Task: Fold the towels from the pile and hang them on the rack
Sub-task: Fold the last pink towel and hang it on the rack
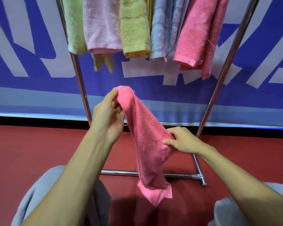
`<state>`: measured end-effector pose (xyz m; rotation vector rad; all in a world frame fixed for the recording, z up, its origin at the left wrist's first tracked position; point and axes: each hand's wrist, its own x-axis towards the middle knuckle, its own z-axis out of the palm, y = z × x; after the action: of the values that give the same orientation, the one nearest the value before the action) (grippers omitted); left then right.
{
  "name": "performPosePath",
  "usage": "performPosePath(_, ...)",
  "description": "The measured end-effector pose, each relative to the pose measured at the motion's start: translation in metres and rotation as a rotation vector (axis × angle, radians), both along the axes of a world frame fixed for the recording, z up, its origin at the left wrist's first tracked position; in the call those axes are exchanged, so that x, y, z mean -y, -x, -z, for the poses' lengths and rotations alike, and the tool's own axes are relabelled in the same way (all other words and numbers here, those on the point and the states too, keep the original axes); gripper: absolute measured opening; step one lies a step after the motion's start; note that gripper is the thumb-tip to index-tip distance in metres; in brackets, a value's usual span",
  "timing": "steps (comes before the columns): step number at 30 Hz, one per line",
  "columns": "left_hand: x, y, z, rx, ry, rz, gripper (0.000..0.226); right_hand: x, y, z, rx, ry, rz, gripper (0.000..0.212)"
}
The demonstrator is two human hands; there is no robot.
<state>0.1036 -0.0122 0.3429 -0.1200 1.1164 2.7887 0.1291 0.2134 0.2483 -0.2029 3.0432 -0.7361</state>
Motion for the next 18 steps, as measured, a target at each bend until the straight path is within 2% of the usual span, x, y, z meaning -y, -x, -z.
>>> performPosePath(3, 0.015, 0.006, -0.002, 0.038, -0.017, -0.130, 0.013, 0.002, -0.002, 0.005, 0.084, -0.066, 0.009, 0.023)
performPosePath(7, 0.021, 0.011, 0.005, 0.158, 0.102, -0.283, 0.014, 0.003, -0.005, 0.001, 0.101, -0.072, 0.055, 0.021)
performPosePath(9, 0.018, 0.009, 0.006, 0.167, 0.191, -0.283, 0.014, 0.006, -0.011, -0.011, 0.099, 0.130, 0.105, 0.013)
performPosePath(11, 0.011, 0.005, 0.006, 0.127, 0.281, -0.234, 0.013, 0.011, -0.020, -0.026, 0.119, 0.526, 0.138, 0.017)
performPosePath(13, 0.000, 0.000, 0.009, 0.057, 0.394, -0.153, 0.007, 0.014, -0.027, -0.043, 0.056, 0.823, 0.152, 0.007)
performPosePath(15, -0.013, -0.005, 0.013, -0.056, 0.534, -0.051, 0.009, 0.015, -0.032, -0.057, 0.001, 0.944, 0.162, 0.010)
performPosePath(18, -0.031, -0.010, 0.023, -0.280, 0.802, 0.027, 0.021, 0.013, -0.039, -0.069, 0.031, 0.941, 0.108, 0.028)
